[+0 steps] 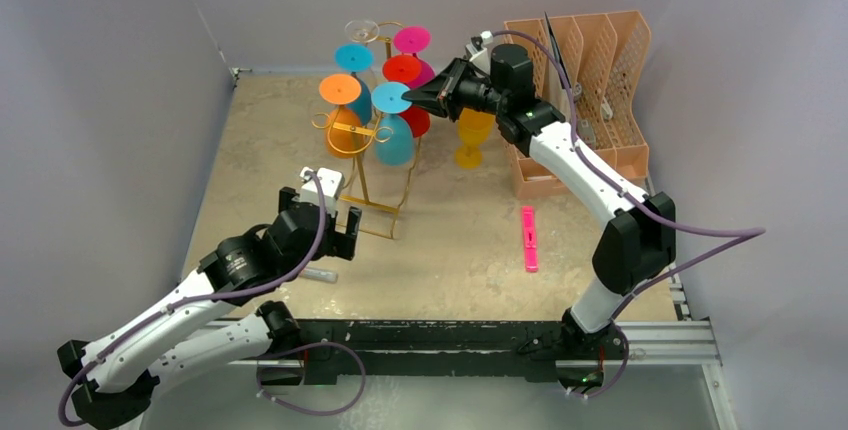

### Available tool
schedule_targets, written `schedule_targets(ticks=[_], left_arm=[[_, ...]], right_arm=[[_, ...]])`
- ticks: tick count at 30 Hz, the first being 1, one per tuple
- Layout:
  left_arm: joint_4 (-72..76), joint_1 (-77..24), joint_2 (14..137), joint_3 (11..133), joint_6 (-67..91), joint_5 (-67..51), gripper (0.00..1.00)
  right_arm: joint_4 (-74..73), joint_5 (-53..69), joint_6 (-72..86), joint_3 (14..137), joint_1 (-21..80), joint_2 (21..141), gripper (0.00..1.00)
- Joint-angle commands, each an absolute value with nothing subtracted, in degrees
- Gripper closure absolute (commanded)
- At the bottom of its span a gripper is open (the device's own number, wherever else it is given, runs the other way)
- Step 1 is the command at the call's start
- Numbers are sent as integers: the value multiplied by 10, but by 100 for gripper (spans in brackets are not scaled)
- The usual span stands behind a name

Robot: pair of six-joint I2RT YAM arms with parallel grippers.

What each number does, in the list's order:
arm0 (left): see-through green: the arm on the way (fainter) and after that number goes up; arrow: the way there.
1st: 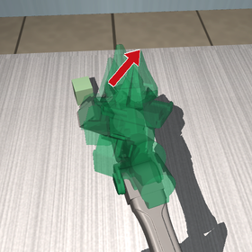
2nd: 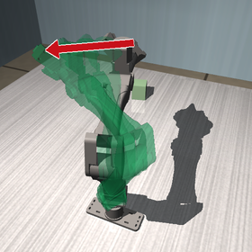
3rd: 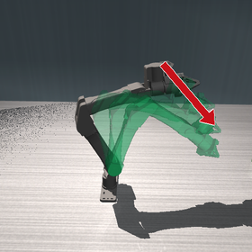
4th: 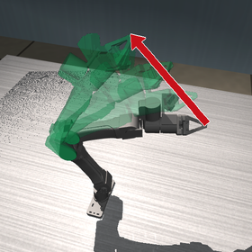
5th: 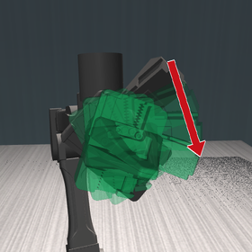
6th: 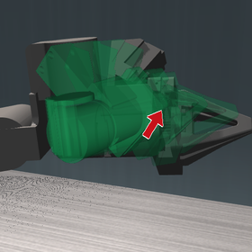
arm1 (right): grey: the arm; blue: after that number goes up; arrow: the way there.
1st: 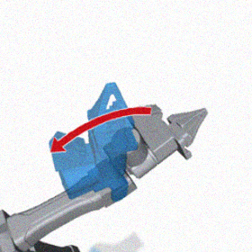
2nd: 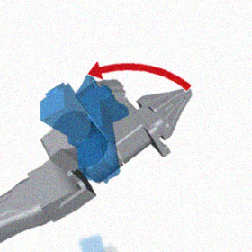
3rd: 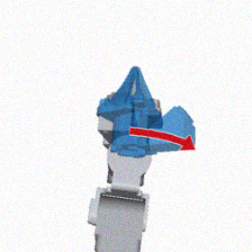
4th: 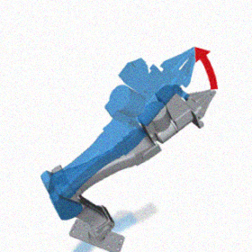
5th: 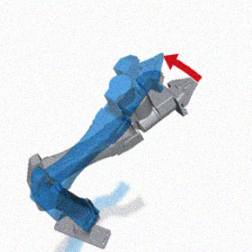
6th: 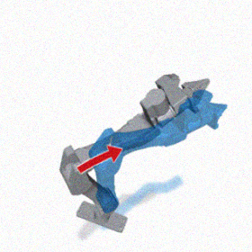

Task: Take the wine glass off the wine glass rack
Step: Pick up the wine glass from the wine rack.

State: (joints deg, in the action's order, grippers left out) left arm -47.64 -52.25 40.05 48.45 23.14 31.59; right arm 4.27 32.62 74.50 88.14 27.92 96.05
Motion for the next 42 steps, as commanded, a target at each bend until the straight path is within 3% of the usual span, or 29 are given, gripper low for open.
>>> schedule_targets(ticks=[1, 10, 23, 32, 35, 42], left_arm=[[-458, -520, 405, 496, 223, 308, 0], [-458, -520, 397, 494, 223, 307, 0], [-457, -520, 397, 494, 222, 305, 0], [-456, -520, 397, 494, 221, 303, 0], [-456, -520, 396, 494, 221, 303, 0], [-456, -520, 397, 495, 221, 302, 0]], right_arm=[[98, 354, 757, 887, 282, 927, 100], [72, 350, 767, 879, 282, 918, 100], [6, 340, 734, 892, 282, 910, 80], [-59, 324, 700, 907, 282, 894, 86], [-67, 322, 696, 909, 282, 890, 100], [-54, 325, 705, 907, 282, 890, 100]])
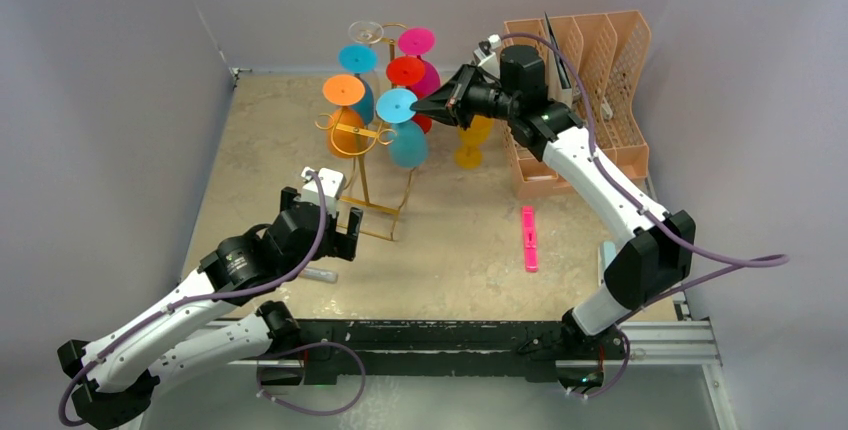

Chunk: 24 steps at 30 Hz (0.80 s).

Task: Take the wine glass off the wine glass rack
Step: Pick up the wine glass from the wine rack.

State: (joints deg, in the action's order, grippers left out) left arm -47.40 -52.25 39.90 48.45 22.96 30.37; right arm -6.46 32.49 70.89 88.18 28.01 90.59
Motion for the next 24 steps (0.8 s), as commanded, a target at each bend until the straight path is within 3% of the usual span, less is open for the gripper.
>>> schedule_targets(ticks=[1, 24], left_arm=[[-456, -520, 397, 494, 221, 302, 0], [-460, -520, 395, 494, 223, 300, 0]], right_arm=[[-52, 327, 708, 907, 282, 890, 100], [-11, 338, 760, 918, 279, 939, 93]])
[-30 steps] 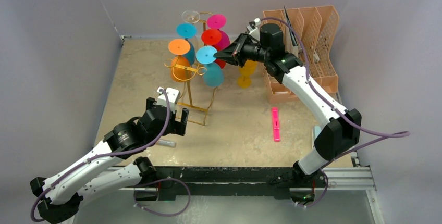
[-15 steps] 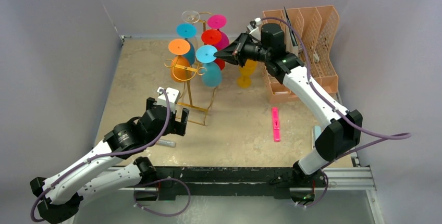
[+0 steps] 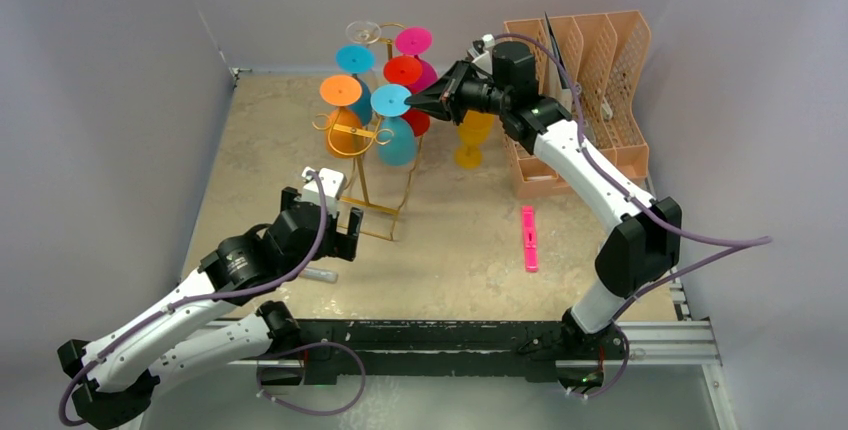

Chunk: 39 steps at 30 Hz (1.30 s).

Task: Take the wine glass off the wine glass rack
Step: Pick up the wine glass from the wine rack.

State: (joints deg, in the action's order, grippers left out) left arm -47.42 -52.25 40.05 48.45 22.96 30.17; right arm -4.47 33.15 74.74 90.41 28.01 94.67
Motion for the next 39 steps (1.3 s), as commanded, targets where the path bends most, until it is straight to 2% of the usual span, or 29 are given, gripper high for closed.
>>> schedule_targets(ticks=[1, 9, 18, 34, 39], left_arm=[[-460, -521, 395, 494, 223, 300, 0], [-459, -520, 402, 496, 222, 298, 0], [-459, -520, 400, 495, 221, 297, 0], [-462, -520, 380, 494, 228, 292, 0], [-457, -520, 370, 499, 238, 248, 0]], right_arm=[[-11, 335, 760, 918, 279, 938, 91], [-10, 332, 757, 922, 279, 940, 83], [-22, 325, 752, 920, 279, 926, 100], [-2, 328, 745, 869, 278, 871, 100], [-1, 298, 719, 836, 278, 848, 100]])
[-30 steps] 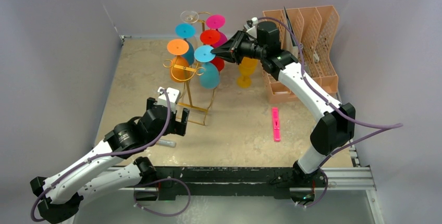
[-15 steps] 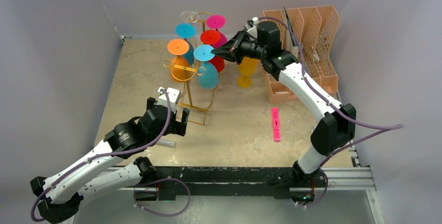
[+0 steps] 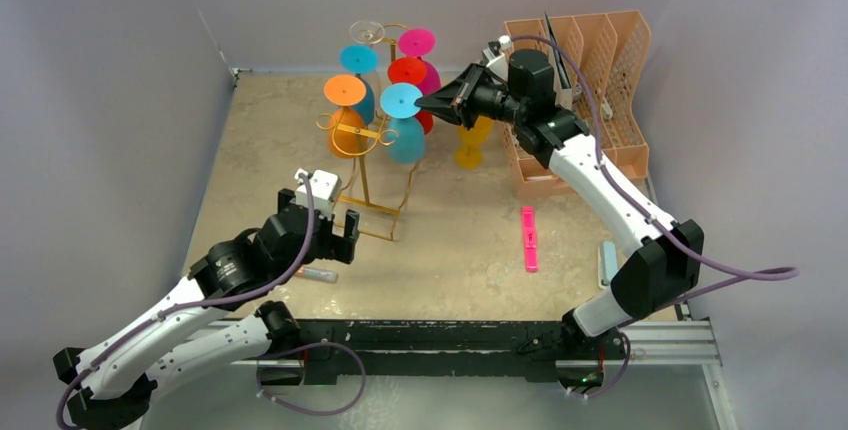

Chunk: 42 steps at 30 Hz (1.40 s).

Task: Take the wine glass off the wine glass rack
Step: Pick up the wine glass from the wine rack, then place the wine glass at the center of the board.

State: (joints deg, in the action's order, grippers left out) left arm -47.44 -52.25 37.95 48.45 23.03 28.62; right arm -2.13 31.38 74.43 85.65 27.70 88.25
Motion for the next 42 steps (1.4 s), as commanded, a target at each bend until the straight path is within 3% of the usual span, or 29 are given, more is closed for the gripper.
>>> schedule_targets(ticks=[1, 22, 30, 36, 42], left_arm=[[-454, -520, 368, 500, 237, 238, 0], [-428, -520, 383, 547, 228, 180, 0], [-396, -520, 380, 545, 233, 160, 0], [-404, -520, 374, 539, 278, 128, 0], [-351, -520, 368, 500, 351, 117, 0]], right_arm=[[-2, 294, 716, 832, 277, 845, 100], [127, 254, 648, 713, 275, 766, 100], [288, 291, 659, 600, 275, 731, 100], [248, 305, 583, 499, 275, 640, 100], [106, 333, 506, 479, 276, 576, 100]])
